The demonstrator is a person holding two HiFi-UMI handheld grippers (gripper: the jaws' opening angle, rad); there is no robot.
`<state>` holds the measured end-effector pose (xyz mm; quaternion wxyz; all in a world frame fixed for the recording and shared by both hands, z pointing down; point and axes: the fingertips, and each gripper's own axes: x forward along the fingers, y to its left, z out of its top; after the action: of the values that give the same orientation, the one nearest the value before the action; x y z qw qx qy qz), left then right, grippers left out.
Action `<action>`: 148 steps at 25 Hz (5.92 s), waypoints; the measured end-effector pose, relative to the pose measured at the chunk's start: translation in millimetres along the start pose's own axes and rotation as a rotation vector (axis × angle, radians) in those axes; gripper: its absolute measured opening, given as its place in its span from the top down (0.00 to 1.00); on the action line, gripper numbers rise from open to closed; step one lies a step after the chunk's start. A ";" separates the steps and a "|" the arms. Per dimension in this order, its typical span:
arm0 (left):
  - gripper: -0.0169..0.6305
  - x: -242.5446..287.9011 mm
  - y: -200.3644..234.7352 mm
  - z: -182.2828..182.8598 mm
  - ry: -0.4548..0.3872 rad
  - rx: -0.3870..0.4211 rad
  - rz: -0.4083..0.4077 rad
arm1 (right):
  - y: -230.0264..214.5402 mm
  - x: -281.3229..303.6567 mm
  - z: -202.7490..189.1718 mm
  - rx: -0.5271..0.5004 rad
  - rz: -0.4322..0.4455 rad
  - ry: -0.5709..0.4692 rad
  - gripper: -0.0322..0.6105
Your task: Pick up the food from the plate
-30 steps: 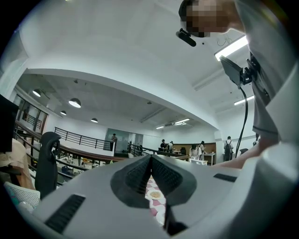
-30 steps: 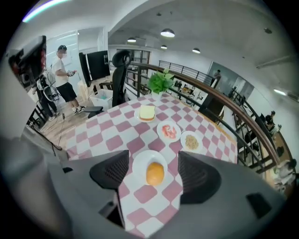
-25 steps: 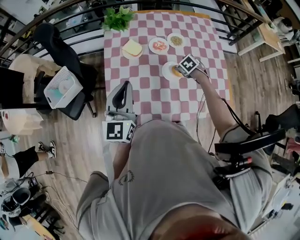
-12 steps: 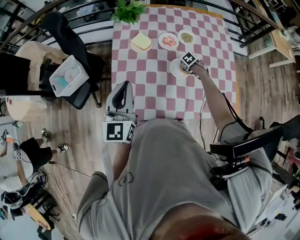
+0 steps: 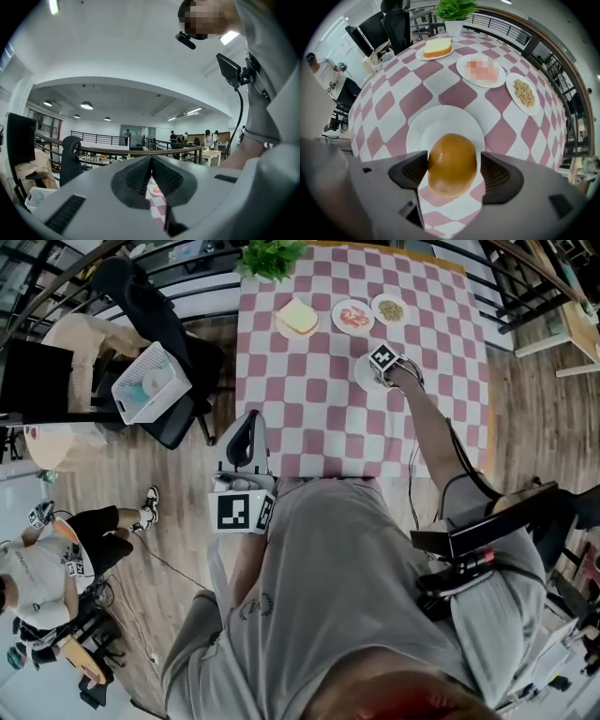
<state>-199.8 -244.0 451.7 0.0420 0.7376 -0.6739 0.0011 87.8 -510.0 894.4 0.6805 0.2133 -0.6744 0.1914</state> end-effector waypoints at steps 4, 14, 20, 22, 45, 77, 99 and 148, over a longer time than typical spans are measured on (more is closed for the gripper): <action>0.96 -4.8 4.7 -2.0 0.009 0.005 0.019 | 1.8 10.6 1.2 0.007 0.019 0.011 0.42; 0.96 -11.1 15.2 -4.0 0.025 0.009 0.046 | 5.2 16.8 1.6 0.023 0.039 0.005 0.41; 0.96 -8.7 12.3 -7.9 0.028 0.009 0.031 | 5.2 14.3 2.1 0.023 0.012 0.000 0.41; 0.96 -7.5 10.1 -6.9 0.027 0.008 0.024 | 5.3 14.1 0.8 0.024 0.008 0.003 0.41; 0.96 14.3 -7.9 -10.0 -0.005 -0.022 -0.095 | -13.5 -37.8 -18.8 0.142 0.018 -0.109 0.41; 0.96 63.0 -66.6 -21.8 0.031 0.019 -0.370 | -38.7 -4.3 -161.6 0.454 0.016 -0.062 0.41; 0.96 71.4 -66.5 -32.8 0.060 0.006 -0.347 | -24.5 31.5 -172.1 0.404 0.012 0.002 0.41; 0.96 101.3 -71.0 -111.8 0.136 -0.062 -0.621 | 72.1 -56.1 -179.6 0.749 -0.125 -0.457 0.41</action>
<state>-113.8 -331.3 564.8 0.1078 0.9048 -0.4117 0.0170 197.4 -349.7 840.8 0.4001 0.5223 -0.6774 0.3289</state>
